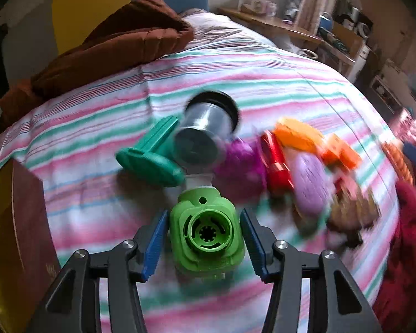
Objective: Organize rigid objects
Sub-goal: 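Grasp the green plug piece with the left tool while the right tool approaches the toys, then carry the green plug piece into the tray with the left tool while the right tool grasps the brown brush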
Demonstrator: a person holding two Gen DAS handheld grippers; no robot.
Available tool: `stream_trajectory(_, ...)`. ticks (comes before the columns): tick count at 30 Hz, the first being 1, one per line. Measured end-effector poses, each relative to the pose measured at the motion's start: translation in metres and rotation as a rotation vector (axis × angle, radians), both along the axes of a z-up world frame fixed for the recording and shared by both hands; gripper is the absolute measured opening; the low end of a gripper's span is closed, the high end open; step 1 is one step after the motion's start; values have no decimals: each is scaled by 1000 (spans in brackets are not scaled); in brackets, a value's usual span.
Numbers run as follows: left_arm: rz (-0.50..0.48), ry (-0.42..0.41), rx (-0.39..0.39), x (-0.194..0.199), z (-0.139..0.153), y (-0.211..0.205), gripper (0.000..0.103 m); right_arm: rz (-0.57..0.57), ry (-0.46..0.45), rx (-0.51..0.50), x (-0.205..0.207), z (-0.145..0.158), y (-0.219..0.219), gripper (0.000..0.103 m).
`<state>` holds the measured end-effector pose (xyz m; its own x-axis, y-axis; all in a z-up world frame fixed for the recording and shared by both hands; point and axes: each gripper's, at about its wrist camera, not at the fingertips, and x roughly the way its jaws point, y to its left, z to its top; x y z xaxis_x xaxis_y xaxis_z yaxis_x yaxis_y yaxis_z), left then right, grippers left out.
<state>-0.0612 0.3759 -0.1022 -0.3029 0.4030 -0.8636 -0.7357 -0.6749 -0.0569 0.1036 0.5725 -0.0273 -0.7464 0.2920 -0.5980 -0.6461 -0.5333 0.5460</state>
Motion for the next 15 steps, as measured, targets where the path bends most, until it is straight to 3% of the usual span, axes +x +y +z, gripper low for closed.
stream_trajectory(8,-57,50,35,69,-1,-38,54,3,-66,-116,-3,-20,10,101)
stream_trajectory(12,-60,71,40,77,-2,-47,54,77,-163,-152,-19,-32,6,86)
stream_trajectory(15,-58,73,28,78,-5,-48,54,145,-250,-137,-32,-40,-5,84)
